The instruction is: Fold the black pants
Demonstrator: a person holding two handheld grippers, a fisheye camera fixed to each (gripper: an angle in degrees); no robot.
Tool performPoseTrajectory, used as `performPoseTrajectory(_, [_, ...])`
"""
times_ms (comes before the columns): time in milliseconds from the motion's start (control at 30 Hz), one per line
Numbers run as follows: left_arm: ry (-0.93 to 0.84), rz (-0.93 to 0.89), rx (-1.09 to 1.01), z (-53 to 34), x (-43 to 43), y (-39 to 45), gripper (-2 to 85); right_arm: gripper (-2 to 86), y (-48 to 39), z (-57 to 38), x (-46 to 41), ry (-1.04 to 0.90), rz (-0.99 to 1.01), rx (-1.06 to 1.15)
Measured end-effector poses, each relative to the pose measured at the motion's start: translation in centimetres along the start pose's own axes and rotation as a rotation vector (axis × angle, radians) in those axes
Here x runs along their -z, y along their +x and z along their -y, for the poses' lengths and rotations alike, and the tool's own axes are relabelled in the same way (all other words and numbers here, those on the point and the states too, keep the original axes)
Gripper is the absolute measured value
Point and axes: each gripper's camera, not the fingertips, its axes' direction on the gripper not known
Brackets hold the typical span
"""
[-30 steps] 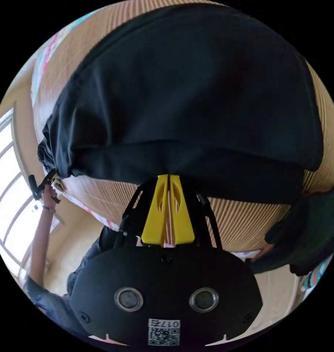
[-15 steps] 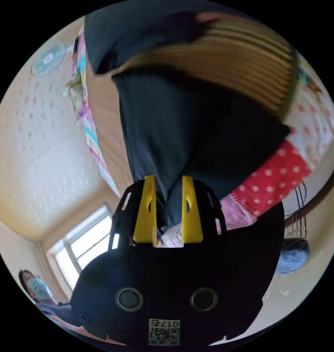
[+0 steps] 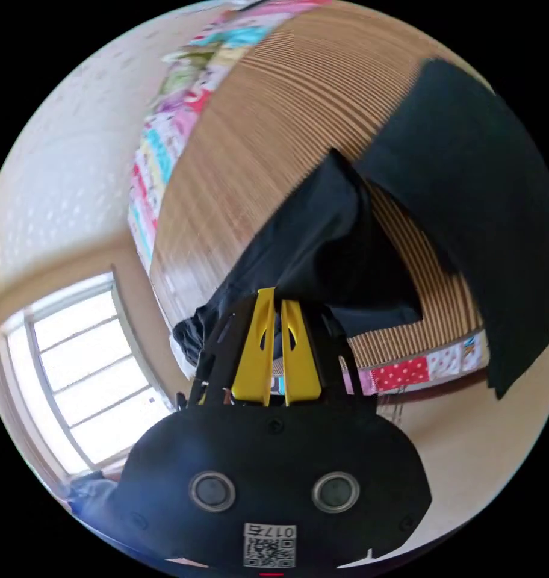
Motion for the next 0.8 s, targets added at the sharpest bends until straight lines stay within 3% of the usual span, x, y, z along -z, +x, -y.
performPoseTrajectory(100, [-0.005, -0.009, -0.015, 0.8, 0.5, 0.7, 7.9, 0.7, -4.8, -2.4, 5.2, 0.038, 0.054, 0.139])
performPoseTrajectory(233, [-0.023, -0.02, -0.056, 2.0, 0.8, 1.3, 8.6, 1.0, -4.8, -6.9, 9.6, 0.087, 0.036, 0.184])
performPoseTrajectory(333, [-0.03, -0.033, -0.075, 2.8, 1.0, 1.1, 9.9, 1.9, 1.6, -9.4, 8.8, 0.046, -0.066, 0.061])
performPoseTrajectory(433, [-0.018, -0.093, -0.056, 3.5, 1.4, -0.2, 11.5, 4.1, 12.6, -12.2, 5.7, 0.026, -0.048, -0.205])
performPoseTrajectory(567, [0.027, -0.228, -0.031, 5.8, 2.7, -2.5, 13.6, 4.5, 21.2, -19.1, 3.4, 0.085, 0.167, -0.481])
performPoseTrajectory(700, [0.107, -0.29, -0.019, 9.9, 5.1, -4.7, 16.7, 1.7, 22.0, -25.6, 2.1, 0.244, 0.459, -0.483])
performPoseTrajectory(800, [0.155, -0.317, 0.0, 13.2, 6.4, -6.2, 19.9, 0.8, 22.6, -30.3, 1.2, 0.333, 0.569, -0.535])
